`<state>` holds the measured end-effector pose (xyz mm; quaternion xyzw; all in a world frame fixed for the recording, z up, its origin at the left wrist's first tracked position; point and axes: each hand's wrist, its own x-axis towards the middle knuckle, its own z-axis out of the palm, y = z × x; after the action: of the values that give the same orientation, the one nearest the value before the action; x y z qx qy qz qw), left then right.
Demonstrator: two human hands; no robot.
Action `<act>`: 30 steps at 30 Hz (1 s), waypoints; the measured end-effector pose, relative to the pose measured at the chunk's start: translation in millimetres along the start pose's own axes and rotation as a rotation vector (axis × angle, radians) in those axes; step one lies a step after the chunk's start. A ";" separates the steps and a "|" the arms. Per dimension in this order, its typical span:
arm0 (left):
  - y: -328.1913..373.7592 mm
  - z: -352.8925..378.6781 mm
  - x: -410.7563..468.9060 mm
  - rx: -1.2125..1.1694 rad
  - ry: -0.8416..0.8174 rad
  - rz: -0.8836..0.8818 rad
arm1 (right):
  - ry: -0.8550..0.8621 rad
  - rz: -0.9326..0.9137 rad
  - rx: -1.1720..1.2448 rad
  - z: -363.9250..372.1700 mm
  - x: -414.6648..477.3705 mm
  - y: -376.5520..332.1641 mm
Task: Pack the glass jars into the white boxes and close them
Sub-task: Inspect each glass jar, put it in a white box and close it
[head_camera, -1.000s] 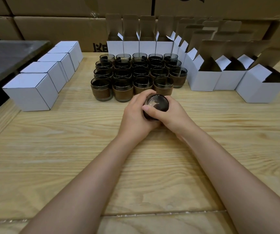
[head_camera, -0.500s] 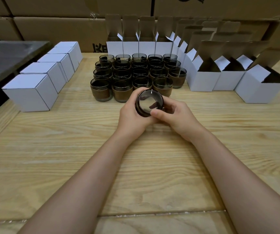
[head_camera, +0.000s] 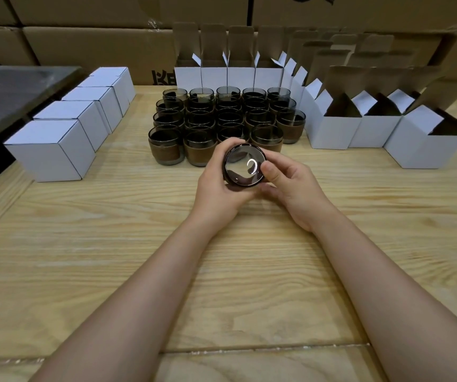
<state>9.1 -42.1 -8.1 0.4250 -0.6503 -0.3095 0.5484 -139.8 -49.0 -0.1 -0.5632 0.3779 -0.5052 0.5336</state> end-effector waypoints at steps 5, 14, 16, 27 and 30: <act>4.8 2.7 -1.5 0.048 0.016 0.033 | 0.030 -0.005 0.029 2.2 -0.2 -1.0; 1.3 6.4 -2.5 0.183 0.000 0.171 | 0.171 0.021 0.108 19.9 4.0 -2.9; 0.4 7.1 -2.3 0.217 0.000 0.198 | 0.200 0.020 0.094 23.3 4.7 -1.5; -2.8 6.7 -2.4 0.211 -0.017 0.104 | 0.237 -0.095 -0.232 28.2 0.7 7.4; -2.7 5.9 -2.0 0.190 -0.024 0.075 | 0.232 -0.144 -0.338 30.0 0.1 5.5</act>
<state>4.0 -41.9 -12.6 0.4467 -0.6986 -0.2306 0.5091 -110.0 -43.4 -3.1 -0.6083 0.4749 -0.5330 0.3469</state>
